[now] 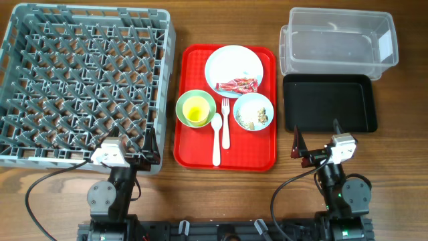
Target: Sort waste into correct bins and load items into the dishwasher rack
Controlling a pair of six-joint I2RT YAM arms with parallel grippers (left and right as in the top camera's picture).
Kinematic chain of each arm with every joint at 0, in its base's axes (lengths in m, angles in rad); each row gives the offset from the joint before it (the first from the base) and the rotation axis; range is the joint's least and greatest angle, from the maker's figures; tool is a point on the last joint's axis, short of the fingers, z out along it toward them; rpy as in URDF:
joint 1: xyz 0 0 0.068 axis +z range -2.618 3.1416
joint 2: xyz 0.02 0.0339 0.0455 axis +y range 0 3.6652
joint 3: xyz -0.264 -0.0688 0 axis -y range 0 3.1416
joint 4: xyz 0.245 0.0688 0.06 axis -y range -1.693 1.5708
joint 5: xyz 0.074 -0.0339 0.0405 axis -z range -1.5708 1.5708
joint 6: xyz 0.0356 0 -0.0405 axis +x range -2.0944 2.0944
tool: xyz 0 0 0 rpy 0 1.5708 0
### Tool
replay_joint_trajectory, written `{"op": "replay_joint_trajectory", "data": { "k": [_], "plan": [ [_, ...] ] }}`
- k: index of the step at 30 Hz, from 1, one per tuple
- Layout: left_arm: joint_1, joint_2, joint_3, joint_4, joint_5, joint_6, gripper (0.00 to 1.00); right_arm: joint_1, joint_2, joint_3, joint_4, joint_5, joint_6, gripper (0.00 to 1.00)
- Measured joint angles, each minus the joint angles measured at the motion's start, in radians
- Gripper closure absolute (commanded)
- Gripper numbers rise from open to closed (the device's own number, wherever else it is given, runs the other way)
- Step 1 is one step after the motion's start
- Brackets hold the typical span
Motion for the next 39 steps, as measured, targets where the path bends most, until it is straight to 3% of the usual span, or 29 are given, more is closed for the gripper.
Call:
{"op": "replay_joint_trajectory", "data": {
  "k": [33, 39],
  "plan": [
    [0.0, 0.0, 0.0, 0.0, 0.0, -0.001, 0.0, 0.0, 0.0, 0.0, 0.0, 0.0, 0.006, 0.0],
    [0.0, 0.001, 0.0, 0.0, 0.0, -0.047, 0.0, 0.0, 0.025, 0.002, -0.04, 0.001, 0.032, 0.0]
  ]
}}
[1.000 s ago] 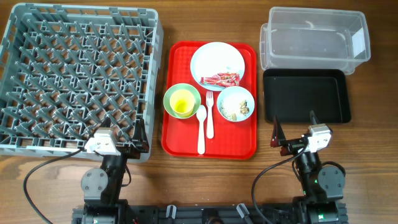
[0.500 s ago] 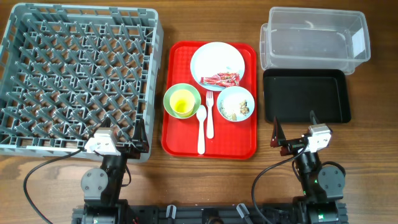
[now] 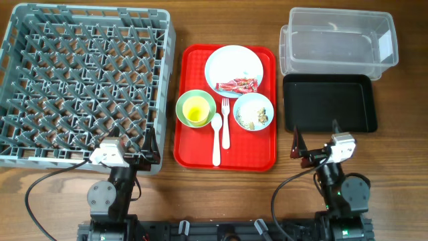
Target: Sort waste into correct bins and load items into the dishwasher rack
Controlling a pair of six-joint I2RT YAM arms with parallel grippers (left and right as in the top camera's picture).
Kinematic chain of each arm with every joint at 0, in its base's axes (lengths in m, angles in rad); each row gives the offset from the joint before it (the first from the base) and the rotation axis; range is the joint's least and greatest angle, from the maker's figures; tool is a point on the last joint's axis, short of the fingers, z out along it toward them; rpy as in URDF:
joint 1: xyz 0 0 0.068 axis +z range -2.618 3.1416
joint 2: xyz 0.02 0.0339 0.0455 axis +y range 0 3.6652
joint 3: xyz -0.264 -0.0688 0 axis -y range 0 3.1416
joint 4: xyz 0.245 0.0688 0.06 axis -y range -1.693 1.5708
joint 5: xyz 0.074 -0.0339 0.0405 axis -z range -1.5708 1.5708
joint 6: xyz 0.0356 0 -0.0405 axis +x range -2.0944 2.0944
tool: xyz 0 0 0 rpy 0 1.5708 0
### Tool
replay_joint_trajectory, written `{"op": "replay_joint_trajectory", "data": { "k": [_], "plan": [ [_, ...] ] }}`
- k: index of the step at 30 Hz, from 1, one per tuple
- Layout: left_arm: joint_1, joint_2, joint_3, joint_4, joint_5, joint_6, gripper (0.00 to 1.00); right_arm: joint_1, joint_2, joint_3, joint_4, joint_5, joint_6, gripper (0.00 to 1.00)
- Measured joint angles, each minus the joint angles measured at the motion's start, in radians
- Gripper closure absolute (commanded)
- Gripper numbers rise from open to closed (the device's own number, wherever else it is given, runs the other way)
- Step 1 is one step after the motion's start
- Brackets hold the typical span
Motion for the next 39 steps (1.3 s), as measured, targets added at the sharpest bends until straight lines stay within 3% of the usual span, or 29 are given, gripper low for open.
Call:
{"op": "replay_joint_trajectory", "data": {
  "k": [6, 14, 22, 30, 33, 39],
  "plan": [
    [0.0, 0.051, 0.021, -0.045, -0.004, -0.018, 0.0, 0.0, 0.129, 0.053, -0.058, 0.0, 0.011, 0.0],
    [0.0, 0.297, 0.281, -0.273, -0.012, -0.019, 0.0, 0.0, 0.468, 0.354, -0.185, 0.0, 0.015, 0.0],
    [0.0, 0.62, 0.595, -0.492, -0.016, -0.019, 0.0, 0.0, 0.805, 0.72, -0.476, -0.061, -0.013, 0.0],
    [0.0, 0.95, 0.962, -0.842, 0.0, -0.019, 0.0, 0.0, 1.083, 1.085, -0.814, -0.171, -0.098, 0.0],
    [0.0, 1.03, 1.062, -0.878, 0.006, -0.019, 0.0, 0.0, 1.125, 1.145, -0.76, -0.211, -0.099, 0.0],
    [0.0, 1.064, 1.079, -0.885, 0.026, -0.019, 0.0, 0.018, 1.144, 1.161, -0.555, -0.33, -0.099, 0.03]
  ]
}}
